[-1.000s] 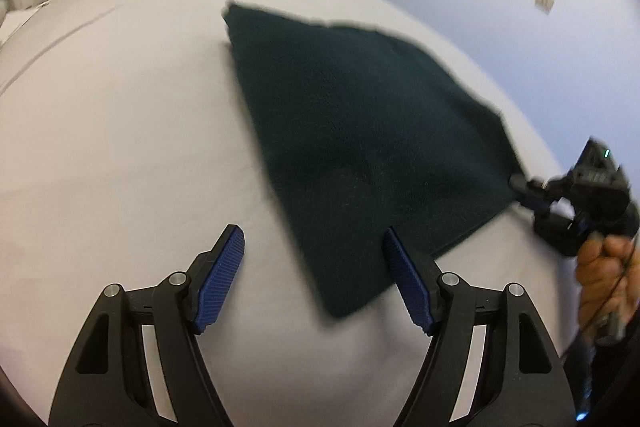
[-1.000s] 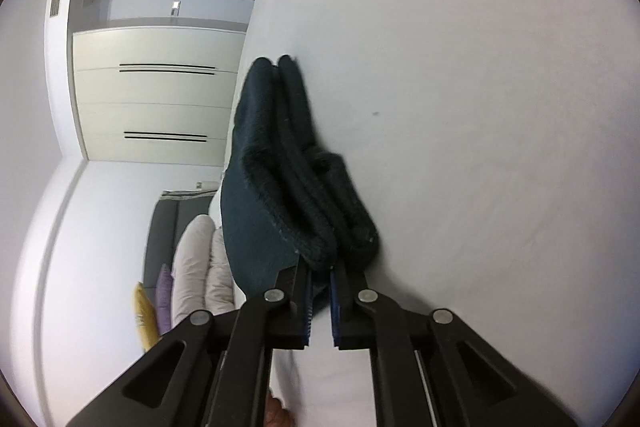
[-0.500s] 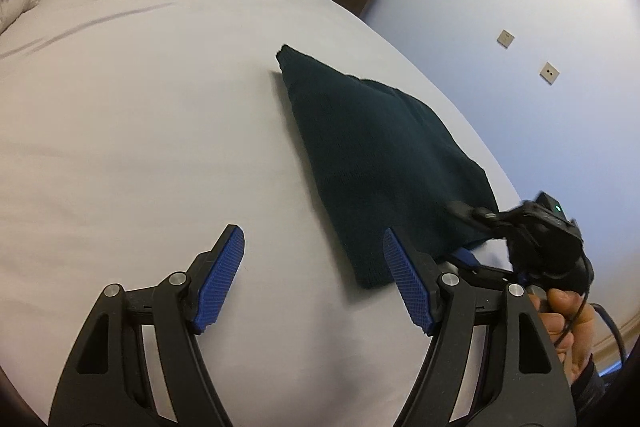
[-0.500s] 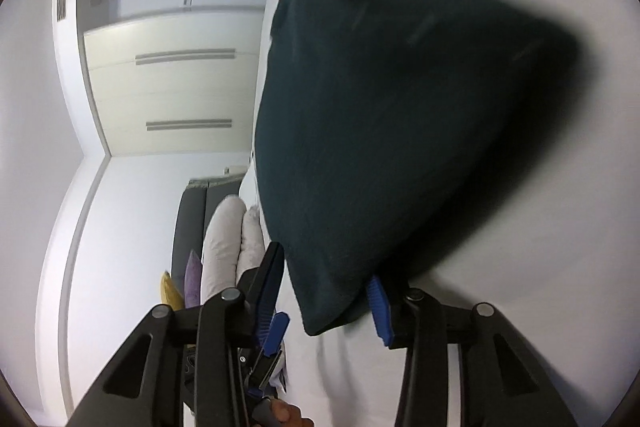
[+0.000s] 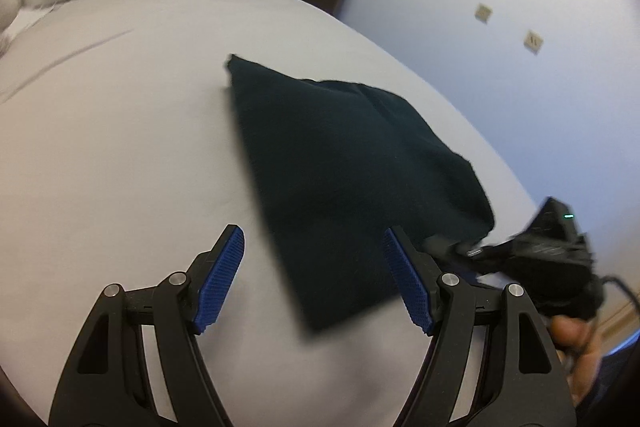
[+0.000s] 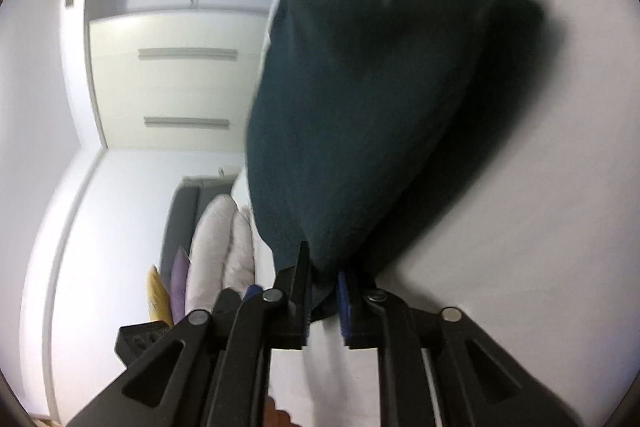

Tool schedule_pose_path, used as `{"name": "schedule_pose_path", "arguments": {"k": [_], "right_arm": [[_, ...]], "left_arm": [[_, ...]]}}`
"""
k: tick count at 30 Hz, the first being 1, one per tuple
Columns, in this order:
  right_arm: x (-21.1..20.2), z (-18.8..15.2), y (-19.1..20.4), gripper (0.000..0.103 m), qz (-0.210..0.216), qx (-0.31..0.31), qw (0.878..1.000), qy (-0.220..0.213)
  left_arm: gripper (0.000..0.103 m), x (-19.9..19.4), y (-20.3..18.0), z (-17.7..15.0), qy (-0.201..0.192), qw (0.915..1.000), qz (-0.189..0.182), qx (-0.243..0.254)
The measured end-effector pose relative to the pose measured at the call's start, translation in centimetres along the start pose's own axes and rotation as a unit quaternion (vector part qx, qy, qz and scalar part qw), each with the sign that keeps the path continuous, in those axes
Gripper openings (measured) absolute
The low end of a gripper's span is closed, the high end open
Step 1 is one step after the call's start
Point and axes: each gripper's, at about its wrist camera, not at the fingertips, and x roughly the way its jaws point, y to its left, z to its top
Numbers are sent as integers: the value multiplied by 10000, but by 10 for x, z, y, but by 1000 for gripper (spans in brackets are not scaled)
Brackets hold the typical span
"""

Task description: Fold small clothes

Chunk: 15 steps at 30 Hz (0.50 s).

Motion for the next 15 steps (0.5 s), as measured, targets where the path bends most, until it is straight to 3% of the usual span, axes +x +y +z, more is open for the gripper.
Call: {"name": "schedule_pose_path", "arguments": {"k": [1,4,5,7,15], "right_arm": [[-7,4,-3,30,100,82,9998,-131],[-30,24,-13,31,320,410,9970,-575],[-38,33,-15,30,365,429,9958,-721],[-45,44,-18,9,205,395,9956,-820],[-56,43,-33,6,158,680,9916,-1085]], "left_arm": [[72,5,0,-1,84,9999,16,56],[72,42,-9,4,455,9984,198,281],[72,53,-11,2,541,9974,339,323],[72,58,-9,-2,535,9980,264,198],[77,70,-13,-2,609,9966,423,363]]}}
